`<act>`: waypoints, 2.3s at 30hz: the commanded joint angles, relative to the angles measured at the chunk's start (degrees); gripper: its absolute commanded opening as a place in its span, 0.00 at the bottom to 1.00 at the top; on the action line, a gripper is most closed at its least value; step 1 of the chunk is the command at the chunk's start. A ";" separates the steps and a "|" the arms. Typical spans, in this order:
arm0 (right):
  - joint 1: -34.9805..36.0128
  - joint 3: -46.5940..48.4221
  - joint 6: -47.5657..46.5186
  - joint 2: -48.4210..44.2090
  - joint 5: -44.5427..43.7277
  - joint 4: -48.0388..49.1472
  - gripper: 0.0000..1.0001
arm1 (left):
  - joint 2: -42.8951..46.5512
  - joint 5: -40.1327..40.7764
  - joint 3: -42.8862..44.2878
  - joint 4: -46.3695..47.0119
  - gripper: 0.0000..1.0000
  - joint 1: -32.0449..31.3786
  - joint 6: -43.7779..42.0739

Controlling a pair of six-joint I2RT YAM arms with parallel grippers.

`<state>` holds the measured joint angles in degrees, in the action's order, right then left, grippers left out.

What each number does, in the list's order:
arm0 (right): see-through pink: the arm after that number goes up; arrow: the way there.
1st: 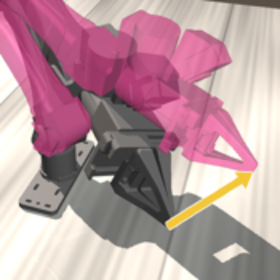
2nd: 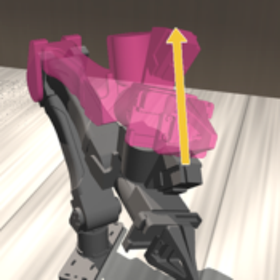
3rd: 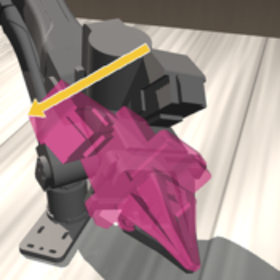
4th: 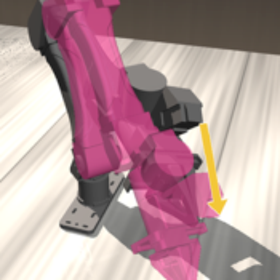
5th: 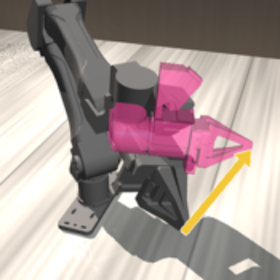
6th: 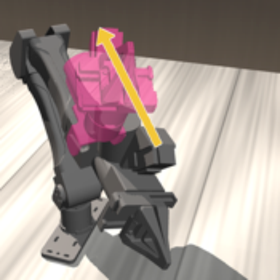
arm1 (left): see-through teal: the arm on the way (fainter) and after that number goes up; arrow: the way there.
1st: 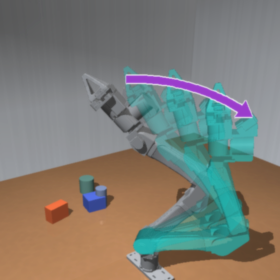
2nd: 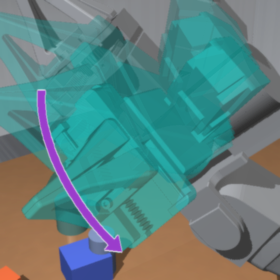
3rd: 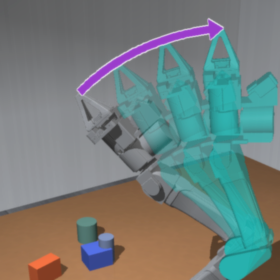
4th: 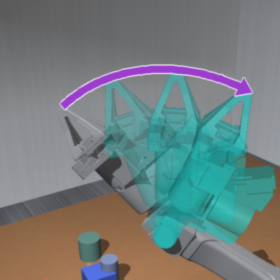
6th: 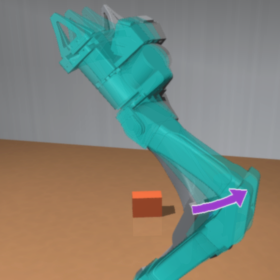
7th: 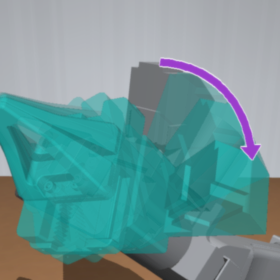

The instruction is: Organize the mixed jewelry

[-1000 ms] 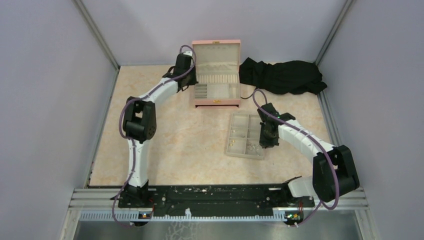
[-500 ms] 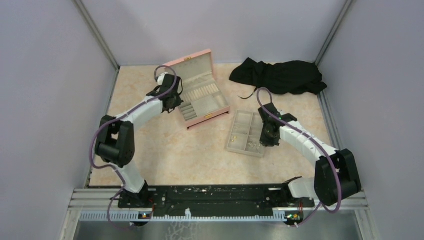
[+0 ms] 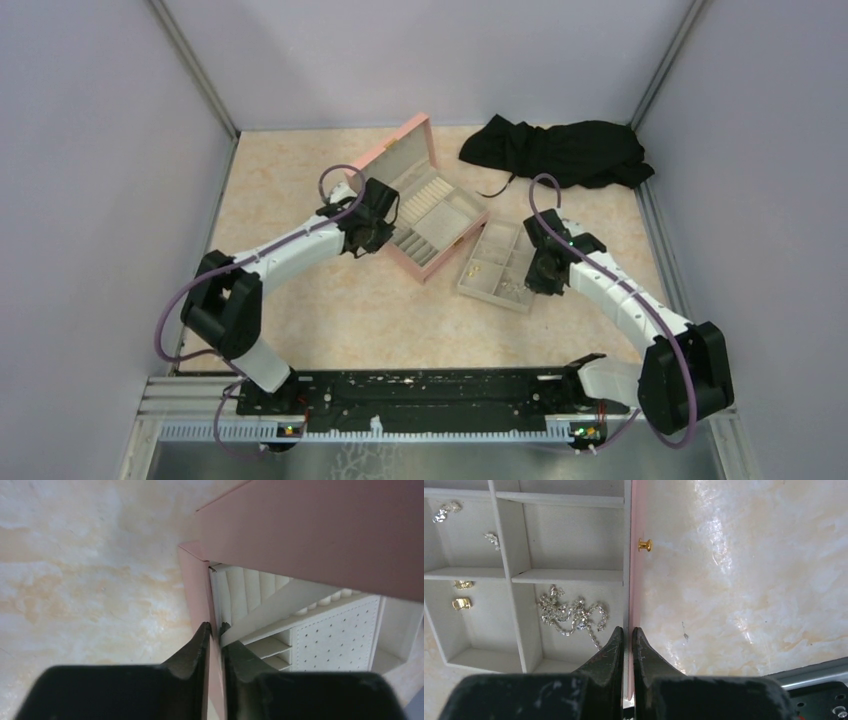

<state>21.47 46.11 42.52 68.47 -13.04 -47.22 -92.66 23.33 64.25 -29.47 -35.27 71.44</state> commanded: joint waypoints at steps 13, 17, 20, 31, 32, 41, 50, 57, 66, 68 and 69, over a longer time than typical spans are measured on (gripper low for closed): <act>-0.47 -2.65 1.29 -11.86 -3.08 -0.97 0.00 | 4.25 -14.49 4.10 -9.36 0.50 -2.84 -5.74; -0.47 -3.97 1.12 -13.86 -2.07 0.27 0.00 | 7.47 -17.24 2.89 -9.81 0.51 -2.83 -9.24; -0.47 -5.21 1.20 -14.93 -1.40 0.94 0.00 | 10.36 -19.20 2.40 -9.94 0.52 -2.92 -13.26; 0.06 -8.20 2.37 -16.66 1.17 6.35 0.00 | 21.44 -20.13 6.30 -9.01 0.53 -2.79 -25.52; 0.14 -8.26 2.45 -16.51 1.26 6.79 0.00 | 21.68 -19.82 7.30 -9.13 0.53 -2.79 -26.40; 0.39 -8.89 3.98 -14.34 0.93 10.81 0.00 | 19.73 -20.03 16.78 -12.03 0.54 2.37 -33.40; 5.89 -7.24 8.74 -10.70 -5.38 15.33 0.00 | 18.90 -24.37 19.39 -12.99 0.54 12.90 -36.45; 8.32 -7.08 8.66 -12.23 -9.90 15.96 0.00 | 16.93 -26.56 20.71 -13.17 0.54 15.71 -37.50; 9.06 -7.08 9.02 -14.92 -12.37 16.20 0.00 | 15.93 -29.40 19.31 -12.37 0.54 17.88 -37.38; 9.35 -7.08 9.18 -15.30 -12.74 16.17 0.00 | 16.00 -29.76 18.81 -12.07 0.54 18.24 -37.19; 9.37 -7.08 9.31 -15.35 -12.86 16.12 0.00 | 15.94 -30.04 18.61 -11.93 0.54 18.48 -37.12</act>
<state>29.85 35.99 50.26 55.42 -23.51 -37.21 -76.88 -4.56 83.42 -42.44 -17.76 34.85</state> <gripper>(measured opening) 0.026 0.538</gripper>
